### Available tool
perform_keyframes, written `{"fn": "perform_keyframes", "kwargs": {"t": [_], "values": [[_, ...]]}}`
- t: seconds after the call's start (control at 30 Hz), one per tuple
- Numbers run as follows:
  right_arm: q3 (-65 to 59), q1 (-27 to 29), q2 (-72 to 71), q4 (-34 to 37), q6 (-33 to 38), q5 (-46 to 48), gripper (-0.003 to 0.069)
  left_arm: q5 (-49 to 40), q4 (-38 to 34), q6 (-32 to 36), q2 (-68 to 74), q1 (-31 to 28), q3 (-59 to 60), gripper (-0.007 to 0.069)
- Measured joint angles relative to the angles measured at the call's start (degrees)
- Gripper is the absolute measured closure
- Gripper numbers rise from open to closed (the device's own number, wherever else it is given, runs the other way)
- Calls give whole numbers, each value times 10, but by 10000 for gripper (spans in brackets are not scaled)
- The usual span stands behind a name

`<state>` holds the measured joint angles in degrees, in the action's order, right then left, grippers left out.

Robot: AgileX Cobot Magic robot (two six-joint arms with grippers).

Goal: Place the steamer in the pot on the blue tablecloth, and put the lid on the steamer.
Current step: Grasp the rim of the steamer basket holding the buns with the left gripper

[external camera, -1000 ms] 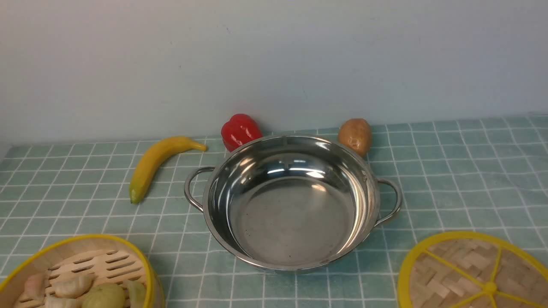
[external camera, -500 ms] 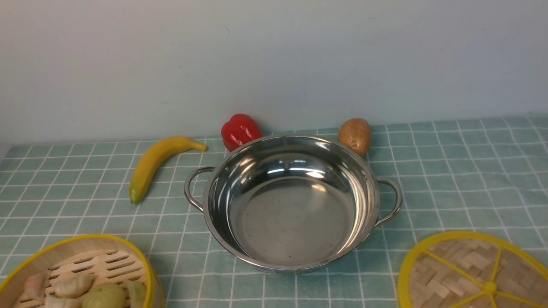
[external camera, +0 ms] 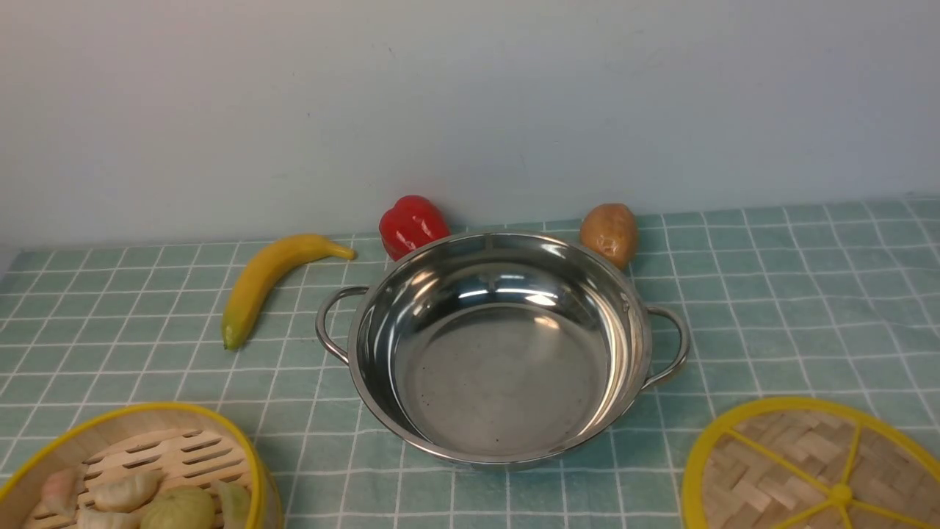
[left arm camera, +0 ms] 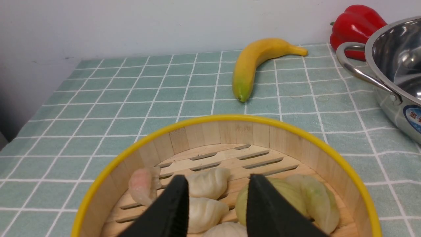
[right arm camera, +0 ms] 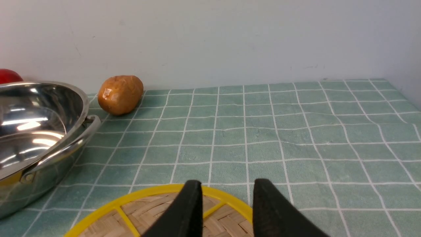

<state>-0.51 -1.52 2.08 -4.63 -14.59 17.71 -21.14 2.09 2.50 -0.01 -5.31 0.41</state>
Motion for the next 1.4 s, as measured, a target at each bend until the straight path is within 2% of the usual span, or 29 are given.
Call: {"fn": "perform_keyframes", "kwargs": {"t": [0.17,0.27,0.4,0.53,0.77,0.93,1.07,1.13,1.17,1.27,1.3,1.33,1.37,1.4], "values": [[0,0,0,0,0,0,419,0,-1,0,0,0,0,382],[0,0,0,0,0,0,419,17,-33,-12,0,0,0,382],[0,0,0,0,0,0,419,80,-150,-52,0,0,0,382],[0,0,0,1,0,0,419,140,-199,-56,0,0,0,382],[0,0,0,1,0,0,419,227,-238,-74,0,0,0,382],[0,0,0,1,0,0,419,216,-240,-92,0,0,-35,382],[0,0,0,1,0,0,419,117,-227,-75,22,0,-140,382],[0,0,0,1,0,0,419,16,-216,-51,63,0,-208,382],[0,0,0,1,0,0,419,16,-215,-48,63,0,-214,382],[0,0,0,1,0,0,419,-176,-211,7,147,0,-315,382],[0,0,0,1,0,0,419,-187,-211,7,152,0,-320,382],[0,0,0,1,0,0,419,-237,-211,25,176,0,-344,382],[0,0,0,1,0,0,419,-312,-211,70,213,0,-376,382],[0,0,0,1,0,0,419,-346,-211,93,231,0,-392,382]]}}
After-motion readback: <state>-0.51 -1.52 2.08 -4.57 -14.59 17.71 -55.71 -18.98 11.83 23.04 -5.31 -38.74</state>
